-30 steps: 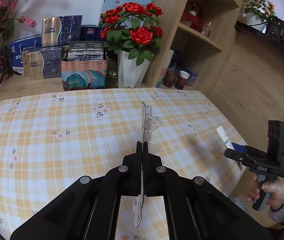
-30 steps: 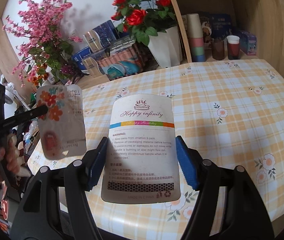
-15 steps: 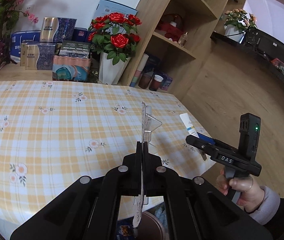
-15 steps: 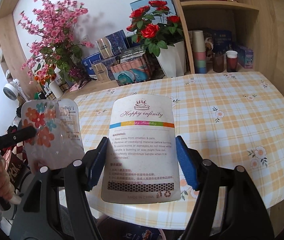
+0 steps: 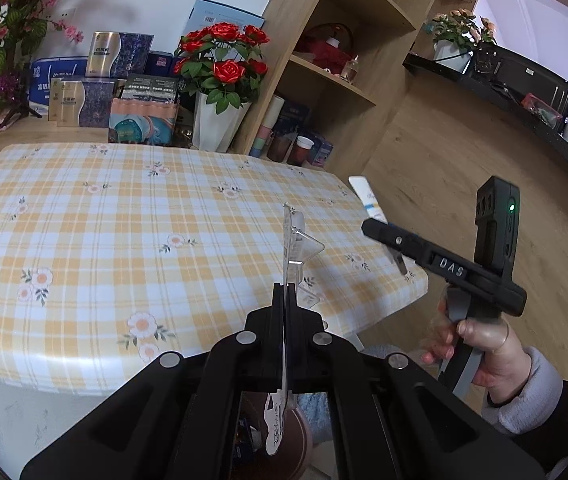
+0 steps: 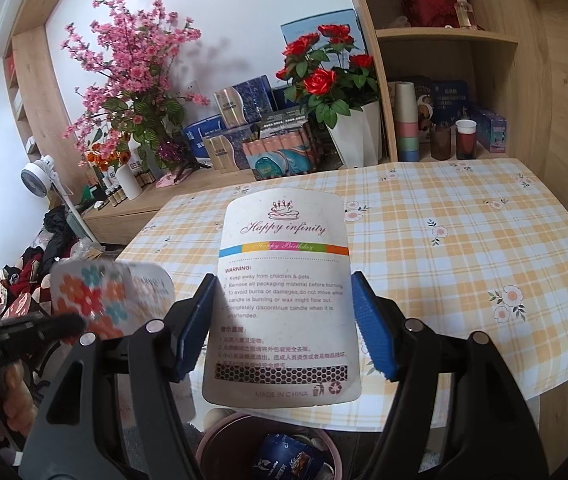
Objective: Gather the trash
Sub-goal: 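Carry the receipt over the bin and open the left gripper while the right carries the card, then lower the Happy infinity card into the bin and open the right gripper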
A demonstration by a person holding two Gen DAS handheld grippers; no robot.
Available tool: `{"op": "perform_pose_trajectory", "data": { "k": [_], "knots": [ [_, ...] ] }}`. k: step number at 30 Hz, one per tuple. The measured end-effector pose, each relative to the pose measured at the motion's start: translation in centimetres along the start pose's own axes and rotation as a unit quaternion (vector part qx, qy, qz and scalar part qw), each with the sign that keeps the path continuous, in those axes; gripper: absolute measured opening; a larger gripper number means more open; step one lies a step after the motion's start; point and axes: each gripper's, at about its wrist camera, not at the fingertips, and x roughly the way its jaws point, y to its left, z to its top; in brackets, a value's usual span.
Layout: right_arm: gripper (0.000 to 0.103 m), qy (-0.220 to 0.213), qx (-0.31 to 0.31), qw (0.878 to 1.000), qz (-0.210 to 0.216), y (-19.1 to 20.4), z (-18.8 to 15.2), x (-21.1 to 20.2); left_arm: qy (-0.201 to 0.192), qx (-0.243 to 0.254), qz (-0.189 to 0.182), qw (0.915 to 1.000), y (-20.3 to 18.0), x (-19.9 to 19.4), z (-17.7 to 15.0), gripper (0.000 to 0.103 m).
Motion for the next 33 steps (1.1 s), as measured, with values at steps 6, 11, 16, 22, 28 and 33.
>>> {"op": "perform_pose_trajectory", "data": {
  "k": [6, 11, 16, 22, 28, 33],
  "knots": [
    [0.067, -0.006, -0.001, 1.000, 0.004, 0.3, -1.1, -1.5, 0.026, -0.002, 0.002, 0.9997, -0.6, 0.8, -3.5, 0.001],
    [0.067, -0.002, 0.005, 1.000, 0.003, -0.2, -1.9, -2.2, 0.055, -0.012, -0.026, 0.9981, -0.7, 2.2, -5.6, 0.003],
    [0.067, 0.001, 0.006, 1.000, 0.005, -0.3, -2.6, -2.9, 0.058, 0.011, -0.026, 0.9979, -1.3, 2.2, -6.8, 0.069],
    [0.068, 0.016, -0.015, 1.000, 0.005, 0.7, -3.9, -3.0, 0.012, 0.007, 0.045, 0.9989, -0.5, -0.4, -6.0, 0.089],
    [0.068, 0.034, -0.053, 0.998, 0.003, 2.3, -4.7, -2.7, -0.022, 0.011, 0.103, 0.9944, -0.6, -2.6, -4.5, 0.097],
    [0.069, 0.063, -0.064, 0.996, 0.018, 3.6, -5.9, -2.2, -0.047, 0.028, 0.164, 0.9850, -1.0, -3.8, -4.2, 0.097]
  ]
}}
